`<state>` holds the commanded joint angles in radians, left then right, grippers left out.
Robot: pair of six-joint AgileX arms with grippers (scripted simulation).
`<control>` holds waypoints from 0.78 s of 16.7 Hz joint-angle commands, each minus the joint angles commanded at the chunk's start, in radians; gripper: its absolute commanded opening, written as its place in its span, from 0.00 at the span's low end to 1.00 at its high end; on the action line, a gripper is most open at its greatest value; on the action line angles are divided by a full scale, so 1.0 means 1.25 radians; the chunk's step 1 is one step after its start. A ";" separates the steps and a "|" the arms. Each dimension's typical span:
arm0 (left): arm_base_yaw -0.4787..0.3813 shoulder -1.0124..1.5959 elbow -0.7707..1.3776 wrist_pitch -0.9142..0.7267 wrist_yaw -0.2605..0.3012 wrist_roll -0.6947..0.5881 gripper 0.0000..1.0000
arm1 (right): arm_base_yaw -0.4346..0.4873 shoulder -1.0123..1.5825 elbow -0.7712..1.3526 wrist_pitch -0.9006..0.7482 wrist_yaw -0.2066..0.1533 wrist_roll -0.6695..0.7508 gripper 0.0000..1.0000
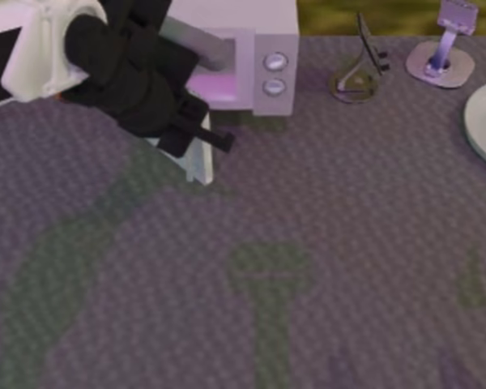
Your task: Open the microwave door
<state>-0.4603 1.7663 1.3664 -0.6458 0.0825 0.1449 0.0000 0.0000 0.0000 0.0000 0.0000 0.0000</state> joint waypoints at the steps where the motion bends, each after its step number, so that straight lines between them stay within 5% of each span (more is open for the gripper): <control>1: 0.000 0.000 0.000 0.000 0.000 0.000 0.00 | 0.000 0.000 0.000 0.000 0.000 0.000 1.00; 13: 0.007 -0.007 -0.011 -0.002 0.019 0.024 0.00 | 0.000 0.000 0.000 0.000 0.000 0.000 1.00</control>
<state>-0.4517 1.7571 1.3527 -0.6483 0.1058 0.1754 0.0000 0.0000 0.0000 0.0000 0.0000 0.0000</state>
